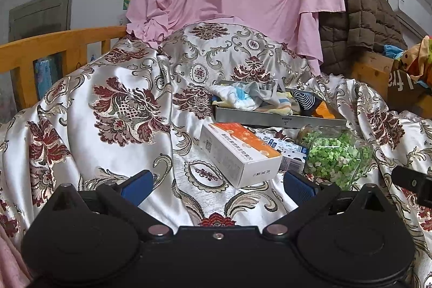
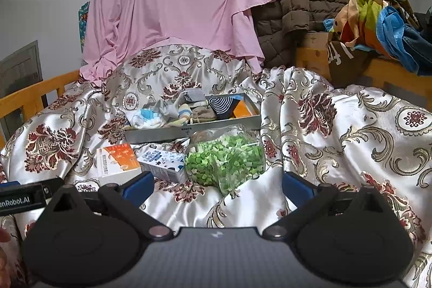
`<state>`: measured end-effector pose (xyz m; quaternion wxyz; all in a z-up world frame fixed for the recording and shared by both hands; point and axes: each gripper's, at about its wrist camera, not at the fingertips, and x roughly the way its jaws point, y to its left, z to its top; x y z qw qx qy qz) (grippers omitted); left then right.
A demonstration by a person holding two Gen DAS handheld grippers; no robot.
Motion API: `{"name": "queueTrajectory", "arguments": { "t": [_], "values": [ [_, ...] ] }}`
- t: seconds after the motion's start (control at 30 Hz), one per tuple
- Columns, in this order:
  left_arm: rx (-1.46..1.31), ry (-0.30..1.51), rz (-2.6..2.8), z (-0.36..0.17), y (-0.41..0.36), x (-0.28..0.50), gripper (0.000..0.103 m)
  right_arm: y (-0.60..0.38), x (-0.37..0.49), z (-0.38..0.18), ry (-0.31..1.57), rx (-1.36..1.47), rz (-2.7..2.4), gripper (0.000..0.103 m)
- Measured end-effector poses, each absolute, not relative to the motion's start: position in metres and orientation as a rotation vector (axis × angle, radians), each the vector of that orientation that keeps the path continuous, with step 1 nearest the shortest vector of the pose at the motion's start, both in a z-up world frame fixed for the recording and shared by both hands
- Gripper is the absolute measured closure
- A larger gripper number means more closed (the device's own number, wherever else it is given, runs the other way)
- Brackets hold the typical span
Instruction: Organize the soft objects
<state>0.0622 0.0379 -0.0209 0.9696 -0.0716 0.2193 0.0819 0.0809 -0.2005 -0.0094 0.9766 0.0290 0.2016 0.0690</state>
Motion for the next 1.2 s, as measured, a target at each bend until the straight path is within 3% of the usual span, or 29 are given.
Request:
{"name": "queueTrajectory", "arguments": {
  "t": [1.2],
  "values": [
    [-0.136, 0.461, 0.171, -0.0255, 0.0358, 0.0650, 0.001, -0.1988, 0.0841, -0.0155, 0.424, 0.041, 0.139, 0.000]
  ]
}}
